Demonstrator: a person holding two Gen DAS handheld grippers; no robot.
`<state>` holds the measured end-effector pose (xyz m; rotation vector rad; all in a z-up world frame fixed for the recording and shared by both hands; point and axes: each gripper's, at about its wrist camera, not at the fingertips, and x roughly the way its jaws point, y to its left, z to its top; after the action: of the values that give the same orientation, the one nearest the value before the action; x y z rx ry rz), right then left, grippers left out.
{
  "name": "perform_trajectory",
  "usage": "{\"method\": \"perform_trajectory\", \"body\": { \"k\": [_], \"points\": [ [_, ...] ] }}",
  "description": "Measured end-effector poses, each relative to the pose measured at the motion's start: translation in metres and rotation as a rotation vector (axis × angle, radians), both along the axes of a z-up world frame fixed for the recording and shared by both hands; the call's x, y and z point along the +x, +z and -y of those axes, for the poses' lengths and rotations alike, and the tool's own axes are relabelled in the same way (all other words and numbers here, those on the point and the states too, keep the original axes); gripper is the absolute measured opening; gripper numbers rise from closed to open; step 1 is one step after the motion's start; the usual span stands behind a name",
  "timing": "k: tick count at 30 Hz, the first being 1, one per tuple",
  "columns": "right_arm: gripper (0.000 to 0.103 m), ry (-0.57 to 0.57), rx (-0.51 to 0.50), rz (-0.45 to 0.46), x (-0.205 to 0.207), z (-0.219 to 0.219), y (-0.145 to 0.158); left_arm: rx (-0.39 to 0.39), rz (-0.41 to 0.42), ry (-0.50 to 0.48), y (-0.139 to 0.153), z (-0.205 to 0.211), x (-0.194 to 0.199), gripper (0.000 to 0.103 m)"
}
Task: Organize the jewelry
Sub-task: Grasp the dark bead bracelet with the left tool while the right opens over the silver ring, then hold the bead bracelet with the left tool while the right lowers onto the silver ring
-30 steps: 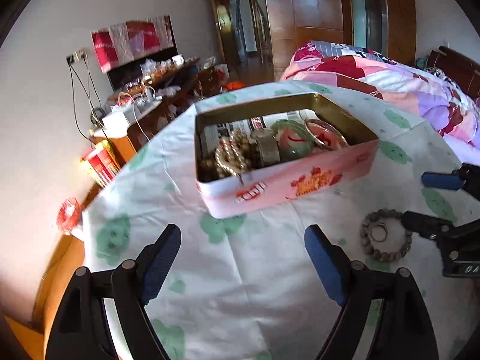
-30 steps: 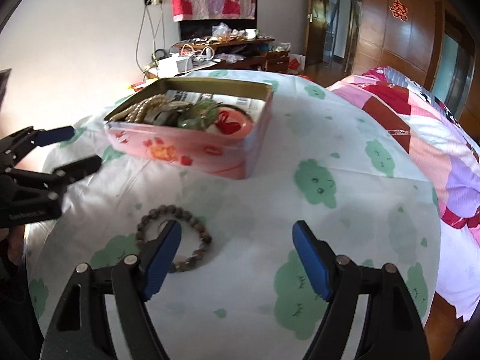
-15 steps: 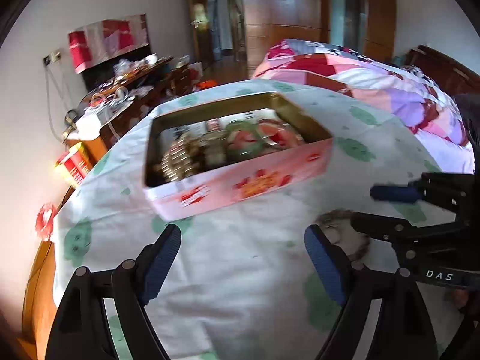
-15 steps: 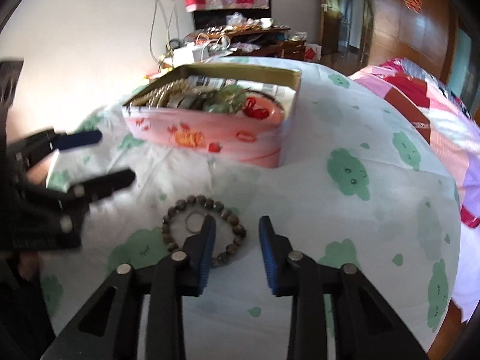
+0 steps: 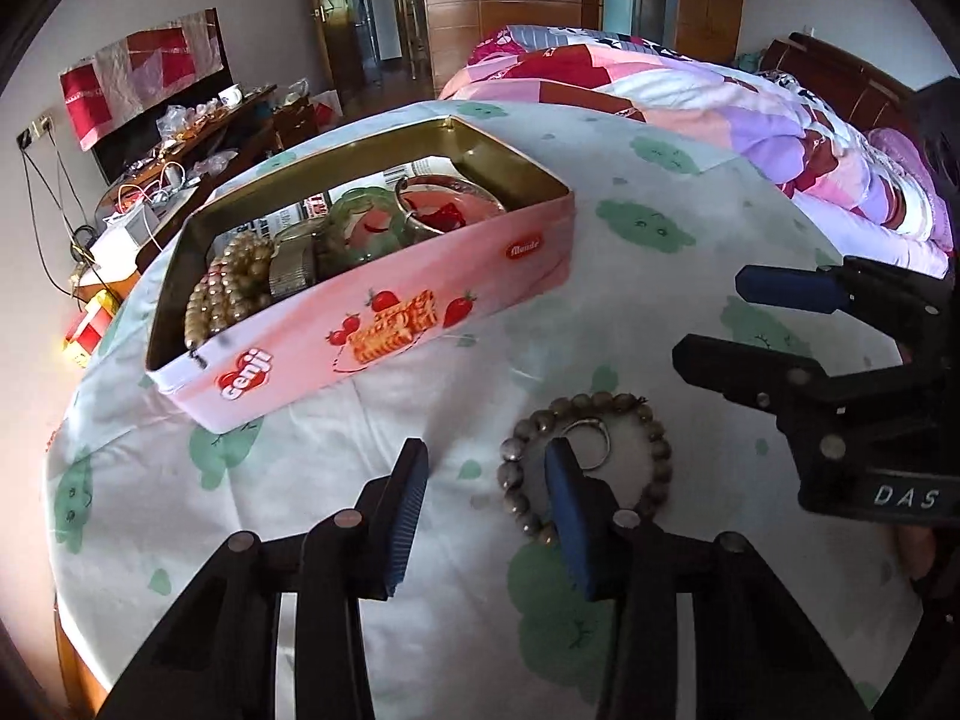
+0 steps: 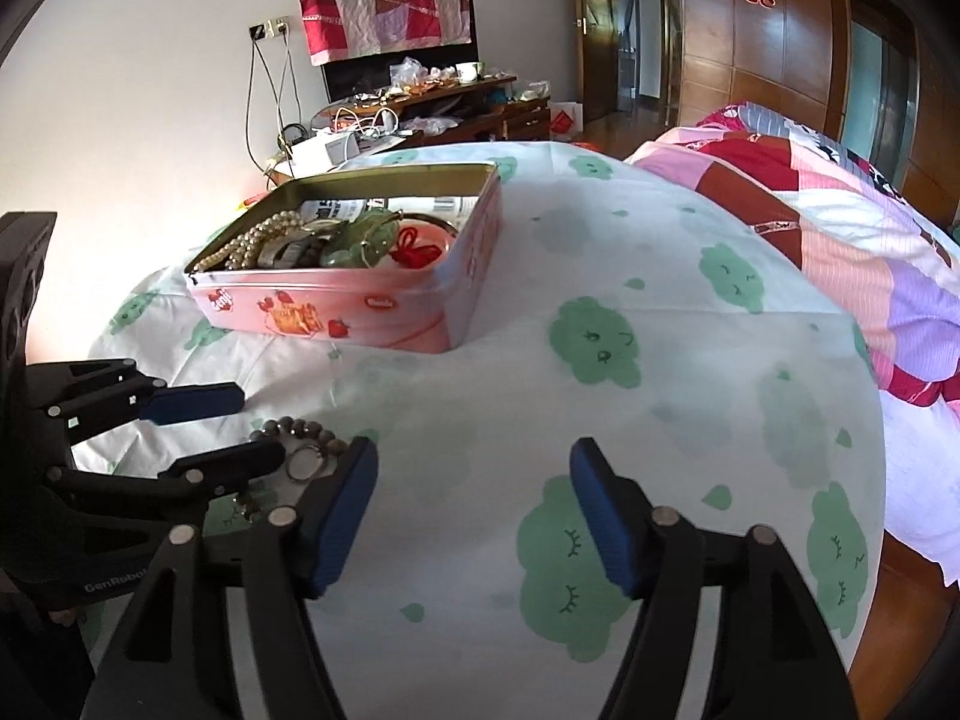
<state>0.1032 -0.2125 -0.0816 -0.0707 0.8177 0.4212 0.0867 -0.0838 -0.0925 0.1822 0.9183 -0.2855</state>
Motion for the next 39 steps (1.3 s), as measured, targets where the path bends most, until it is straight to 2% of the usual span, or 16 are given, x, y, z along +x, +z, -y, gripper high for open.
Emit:
{"method": "perform_trajectory", "body": {
  "k": [2,4,6,8,12,18,26,28,30,33,37,38,39],
  "points": [
    [0.072,-0.003,0.002,0.001,0.001,0.000,0.000,-0.026,-0.004,-0.023,0.000,0.000,-0.001,0.006],
    [0.072,-0.006,0.002,0.003,0.000,-0.001,0.000,-0.034,0.009,-0.016,0.003,-0.002,-0.004,0.008],
    [0.072,-0.007,0.004,0.007,-0.001,0.001,0.000,-0.112,0.024,-0.013,0.011,-0.012,-0.006,0.008],
    [0.072,-0.011,0.007,0.008,-0.001,0.002,0.000,-0.143,0.060,0.010,0.024,-0.024,-0.011,0.008],
    [0.072,-0.005,-0.006,0.004,-0.001,-0.001,-0.001,-0.140,0.081,0.083,0.032,-0.054,-0.011,0.008],
    [0.071,0.089,-0.048,-0.010,-0.007,-0.030,-0.003,-0.140,0.062,0.173,0.025,-0.092,-0.008,0.008],
    [0.064,0.188,-0.133,-0.057,-0.010,-0.067,-0.013,-0.159,0.010,0.161,0.007,-0.092,-0.004,0.008],
    [0.060,0.192,-0.128,-0.058,-0.010,-0.067,-0.013,-0.163,0.003,0.151,0.006,-0.090,-0.004,0.008],
    [0.041,0.195,-0.128,-0.052,-0.011,-0.067,-0.012,-0.164,0.000,0.142,0.006,-0.089,-0.005,0.008],
    [0.023,0.221,-0.140,-0.038,-0.015,-0.071,-0.011,-0.169,0.003,0.137,0.008,-0.089,-0.006,0.008],
    [0.021,0.240,-0.140,-0.024,-0.021,-0.074,-0.010,-0.178,0.014,0.137,0.013,-0.091,-0.006,0.008],
    [0.009,0.240,-0.131,-0.017,-0.022,-0.073,-0.008,-0.182,0.016,0.137,0.015,-0.092,-0.007,0.008],
    [0.008,0.236,-0.125,-0.016,-0.021,-0.072,-0.007,-0.186,0.020,0.134,0.017,-0.092,-0.007,0.008]
  ]
}}
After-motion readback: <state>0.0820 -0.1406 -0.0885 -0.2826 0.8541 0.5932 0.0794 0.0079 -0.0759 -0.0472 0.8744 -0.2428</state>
